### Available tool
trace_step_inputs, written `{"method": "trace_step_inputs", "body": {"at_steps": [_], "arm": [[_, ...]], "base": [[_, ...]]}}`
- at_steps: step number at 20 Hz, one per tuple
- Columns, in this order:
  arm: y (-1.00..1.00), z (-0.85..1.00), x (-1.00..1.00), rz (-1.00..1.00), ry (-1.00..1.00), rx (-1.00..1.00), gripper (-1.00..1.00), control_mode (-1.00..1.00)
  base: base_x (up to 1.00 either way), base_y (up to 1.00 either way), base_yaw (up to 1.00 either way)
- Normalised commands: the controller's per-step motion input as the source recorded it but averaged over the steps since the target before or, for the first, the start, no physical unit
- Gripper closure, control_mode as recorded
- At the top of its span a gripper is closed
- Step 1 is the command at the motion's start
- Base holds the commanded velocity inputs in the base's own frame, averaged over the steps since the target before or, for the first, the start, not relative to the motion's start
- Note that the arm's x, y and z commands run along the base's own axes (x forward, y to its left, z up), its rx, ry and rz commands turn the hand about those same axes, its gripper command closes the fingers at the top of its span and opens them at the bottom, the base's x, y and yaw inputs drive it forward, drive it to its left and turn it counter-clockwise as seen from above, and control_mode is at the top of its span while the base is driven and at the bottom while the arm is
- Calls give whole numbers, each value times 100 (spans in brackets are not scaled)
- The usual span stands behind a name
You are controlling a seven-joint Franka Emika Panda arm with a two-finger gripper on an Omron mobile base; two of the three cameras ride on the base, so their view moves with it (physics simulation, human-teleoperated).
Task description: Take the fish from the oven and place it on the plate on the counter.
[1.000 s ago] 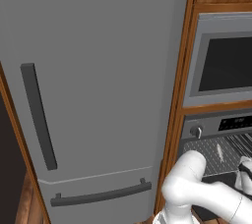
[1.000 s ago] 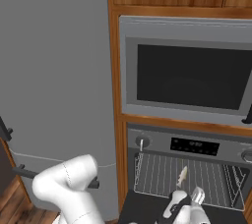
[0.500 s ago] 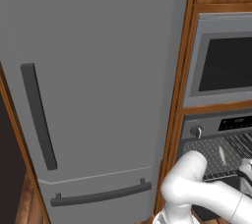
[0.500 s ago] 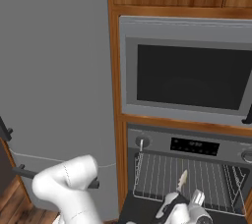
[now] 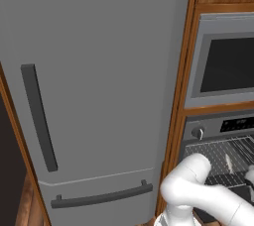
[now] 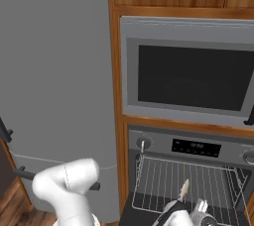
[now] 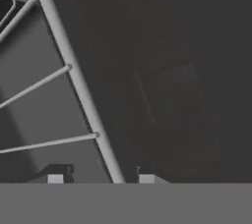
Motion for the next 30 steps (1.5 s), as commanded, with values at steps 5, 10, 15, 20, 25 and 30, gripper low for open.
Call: {"method": "trace_step_inputs", "body": {"at_steps": [5, 10, 15, 20, 25, 30], "arm": [[-42, -40, -100, 0, 13, 9, 100, -100], [-38, -19, -100, 0, 7, 9, 100, -100], [-17, 31, -90, 3, 0, 5, 100, -100], [-1, 96, -69, 7, -15, 0, 100, -100], [4, 100, -26, 13, -14, 0, 100, -100], [17, 100, 0, 19, -2, -1, 100, -100]], "base": [[0, 0, 0], [0, 0, 0], [0, 0, 0], [0, 0, 0], [0, 0, 0], [0, 0, 0]]}}
